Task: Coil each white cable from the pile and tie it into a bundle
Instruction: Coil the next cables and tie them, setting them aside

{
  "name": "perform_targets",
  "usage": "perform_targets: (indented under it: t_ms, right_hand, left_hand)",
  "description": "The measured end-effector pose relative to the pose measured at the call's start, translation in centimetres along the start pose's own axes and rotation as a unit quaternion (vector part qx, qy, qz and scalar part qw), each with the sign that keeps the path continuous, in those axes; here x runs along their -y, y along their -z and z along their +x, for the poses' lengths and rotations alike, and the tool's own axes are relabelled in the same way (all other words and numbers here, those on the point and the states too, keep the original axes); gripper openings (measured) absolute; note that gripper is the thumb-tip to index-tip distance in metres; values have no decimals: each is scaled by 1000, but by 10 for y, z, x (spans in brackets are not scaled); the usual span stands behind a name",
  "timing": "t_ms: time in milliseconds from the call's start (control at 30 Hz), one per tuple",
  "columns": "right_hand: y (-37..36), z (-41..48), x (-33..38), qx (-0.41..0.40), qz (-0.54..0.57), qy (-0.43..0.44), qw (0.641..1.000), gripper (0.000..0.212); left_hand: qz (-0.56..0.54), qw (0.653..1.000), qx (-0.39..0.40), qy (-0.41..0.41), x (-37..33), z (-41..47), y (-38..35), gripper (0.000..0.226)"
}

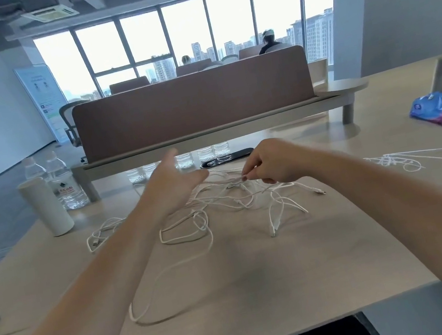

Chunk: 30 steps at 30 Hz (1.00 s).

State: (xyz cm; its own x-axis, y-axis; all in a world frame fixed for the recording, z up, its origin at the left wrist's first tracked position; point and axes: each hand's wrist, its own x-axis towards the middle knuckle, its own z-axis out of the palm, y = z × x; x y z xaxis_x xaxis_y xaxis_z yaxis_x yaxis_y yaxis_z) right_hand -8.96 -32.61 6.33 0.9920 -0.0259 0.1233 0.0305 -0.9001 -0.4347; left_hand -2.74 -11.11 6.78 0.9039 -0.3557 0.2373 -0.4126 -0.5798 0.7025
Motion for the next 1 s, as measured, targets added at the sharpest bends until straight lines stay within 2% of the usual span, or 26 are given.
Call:
perform_targets:
  t_ms: [100, 200, 267, 367, 433, 533, 600, 700, 867, 1000]
  right_hand:
    - [-2, 0, 7, 17, -4, 25, 1000, 11]
    - [-3, 3, 11, -2, 25, 40, 999, 5]
    - [-3, 4, 11, -16, 38, 42, 998, 5]
    - [-4, 6, 5, -21, 22, 31, 999, 21]
    - [-6, 8, -3, -11, -26, 7, 1000, 28]
    - [-11, 9, -20, 2, -41, -35, 999, 17]
    - [-15, 11, -31, -27, 2, -63, 998, 13]
    - [-18, 14, -40, -74, 63, -85, 992, 18]
    - [-8, 23, -32, -192, 136, -57, 970, 20]
    - [9, 22, -16, -282, 156, -13, 946, 21]
  left_hand:
    - [52, 992, 79, -79, -7, -4, -7, 41]
    - [72, 983, 145, -88, -10, -6, -19, 22]
    - [41, 986, 140, -77, -8, -6, -24, 24]
    - [-3, 995, 79, -66, -6, -4, -23, 27]
    - [-89, 993, 57, -58, -4, 1, -19, 30]
    - [-155, 986, 33, -45, 3, 12, -7, 33]
    - [-163, 985, 26, -40, 10, 17, -1, 32]
    - [-190, 981, 36, -13, 18, 20, -1, 30]
    - [-169, 983, 70, 6, 25, 20, -9, 28]
    - [-161, 985, 66, 17, 32, 21, -12, 28]
